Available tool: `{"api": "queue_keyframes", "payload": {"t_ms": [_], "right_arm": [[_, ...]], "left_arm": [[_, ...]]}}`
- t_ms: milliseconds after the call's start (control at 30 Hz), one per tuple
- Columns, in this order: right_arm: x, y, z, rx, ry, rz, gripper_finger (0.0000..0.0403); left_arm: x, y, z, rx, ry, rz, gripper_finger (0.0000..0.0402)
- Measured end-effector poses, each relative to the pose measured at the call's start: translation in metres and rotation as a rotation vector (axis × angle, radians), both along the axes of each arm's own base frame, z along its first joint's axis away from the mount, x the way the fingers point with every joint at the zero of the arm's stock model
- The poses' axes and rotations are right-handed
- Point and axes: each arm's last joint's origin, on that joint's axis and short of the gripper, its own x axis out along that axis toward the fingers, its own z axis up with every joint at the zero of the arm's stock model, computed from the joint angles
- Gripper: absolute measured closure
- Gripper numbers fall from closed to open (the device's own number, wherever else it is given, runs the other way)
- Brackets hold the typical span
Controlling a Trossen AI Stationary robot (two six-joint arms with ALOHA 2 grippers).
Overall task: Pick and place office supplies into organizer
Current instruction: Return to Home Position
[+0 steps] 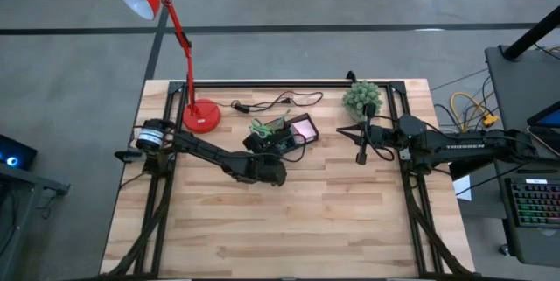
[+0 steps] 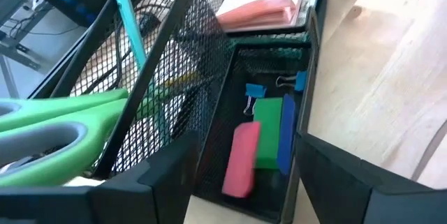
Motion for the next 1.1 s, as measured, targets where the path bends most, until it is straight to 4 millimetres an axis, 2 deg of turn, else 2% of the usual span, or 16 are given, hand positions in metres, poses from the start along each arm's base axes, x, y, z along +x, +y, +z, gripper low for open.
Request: {"api": "queue_keyframes", "payload": {"t_ms": [200, 433, 533, 633, 733, 867, 933, 1100], "right_arm": [[0.0, 0.0, 0.0, 0.0, 0.0, 0.0, 0.0394], [0.0, 0.0, 0.0, 0.0, 0.0, 0.0, 0.0394], [0.0, 0.0, 0.0, 0.0, 0.0, 0.0, 0.0394], [0.0, 0.0, 0.0, 0.0, 0.0, 0.0, 0.0394], [0.0, 0.0, 0.0, 0.0, 0.0, 0.0, 0.0394], [0.0, 0.0, 0.0, 0.0, 0.0, 0.0, 0.0394], [0.0, 0.0, 0.0, 0.0, -0.001, 0.0, 0.0394], [0.0, 0.0, 0.0, -0.008, 0.0, 0.0, 0.0394]], "left_arm": [[0.008, -0.008, 0.017, 0.002, -0.042, -0.035, 0.0178], [0.024, -0.029, 0.047, 0.052, -0.032, -0.192, 0.0181], [0.029, -0.038, 0.056, 0.028, -0.054, -0.272, 0.02], [0.032, -0.05, 0.061, 0.036, -0.132, -0.318, 0.0245], [0.026, -0.057, 0.071, 0.07, -0.171, -0.38, 0.0307], [0.01, -0.054, 0.084, 0.091, -0.183, -0.427, 0.0387], [0.0, -0.049, 0.087, 0.089, -0.192, -0.463, 0.0393], [-0.026, -0.032, 0.098, 0.082, -0.357, -0.655, 0.0394]]}}
